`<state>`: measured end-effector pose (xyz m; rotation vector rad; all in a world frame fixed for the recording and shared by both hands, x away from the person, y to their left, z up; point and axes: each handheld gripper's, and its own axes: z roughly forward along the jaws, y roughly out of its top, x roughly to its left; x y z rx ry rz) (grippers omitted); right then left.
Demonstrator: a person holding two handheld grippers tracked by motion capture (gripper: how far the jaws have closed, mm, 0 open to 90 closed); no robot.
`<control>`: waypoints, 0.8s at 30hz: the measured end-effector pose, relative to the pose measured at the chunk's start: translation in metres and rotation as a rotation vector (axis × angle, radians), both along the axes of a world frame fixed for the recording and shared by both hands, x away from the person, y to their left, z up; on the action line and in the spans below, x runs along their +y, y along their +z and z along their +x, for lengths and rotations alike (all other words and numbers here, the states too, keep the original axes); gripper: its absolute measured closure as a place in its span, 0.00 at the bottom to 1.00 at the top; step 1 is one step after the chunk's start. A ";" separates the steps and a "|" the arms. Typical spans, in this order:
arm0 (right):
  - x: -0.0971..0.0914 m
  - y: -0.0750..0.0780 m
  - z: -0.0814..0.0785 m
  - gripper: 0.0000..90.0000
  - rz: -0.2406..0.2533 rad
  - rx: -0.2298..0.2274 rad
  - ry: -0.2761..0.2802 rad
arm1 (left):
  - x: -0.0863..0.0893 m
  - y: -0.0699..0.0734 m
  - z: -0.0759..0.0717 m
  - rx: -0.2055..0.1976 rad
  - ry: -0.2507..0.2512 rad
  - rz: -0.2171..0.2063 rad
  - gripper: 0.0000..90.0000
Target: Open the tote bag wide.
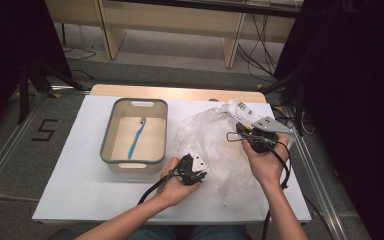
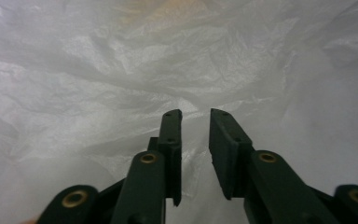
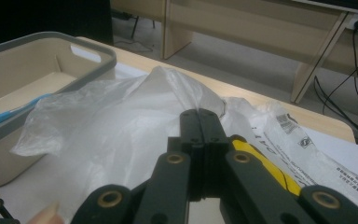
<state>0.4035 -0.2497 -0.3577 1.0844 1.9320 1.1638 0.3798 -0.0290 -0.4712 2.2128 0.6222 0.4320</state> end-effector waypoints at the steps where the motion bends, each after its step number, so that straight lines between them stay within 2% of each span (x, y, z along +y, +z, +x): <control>1: 0.000 0.000 0.000 1.00 0.000 -0.001 -0.001 | 0.001 0.002 -0.002 -0.003 -0.003 -0.002 0.76; 3: 0.000 -0.001 0.000 1.00 0.000 0.000 -0.001 | 0.001 0.003 -0.004 -0.006 -0.003 -0.008 0.74; 6: 0.000 -0.002 0.000 1.00 -0.002 0.004 -0.001 | 0.004 0.007 -0.009 -0.012 0.005 -0.007 0.60; 10: -0.001 -0.003 0.000 1.00 0.000 0.010 -0.001 | 0.011 0.012 -0.016 -0.021 0.004 -0.005 0.52; 16: -0.002 -0.004 0.000 1.00 0.005 0.014 -0.005 | 0.027 0.019 -0.029 -0.017 -0.004 -0.036 0.45; 19: -0.002 -0.004 0.000 1.00 0.005 0.016 -0.003 | 0.036 0.023 -0.034 -0.004 0.005 -0.055 0.44; 24: -0.003 -0.004 0.000 1.00 0.004 0.016 -0.002 | 0.042 0.025 -0.040 -0.001 0.004 -0.067 0.42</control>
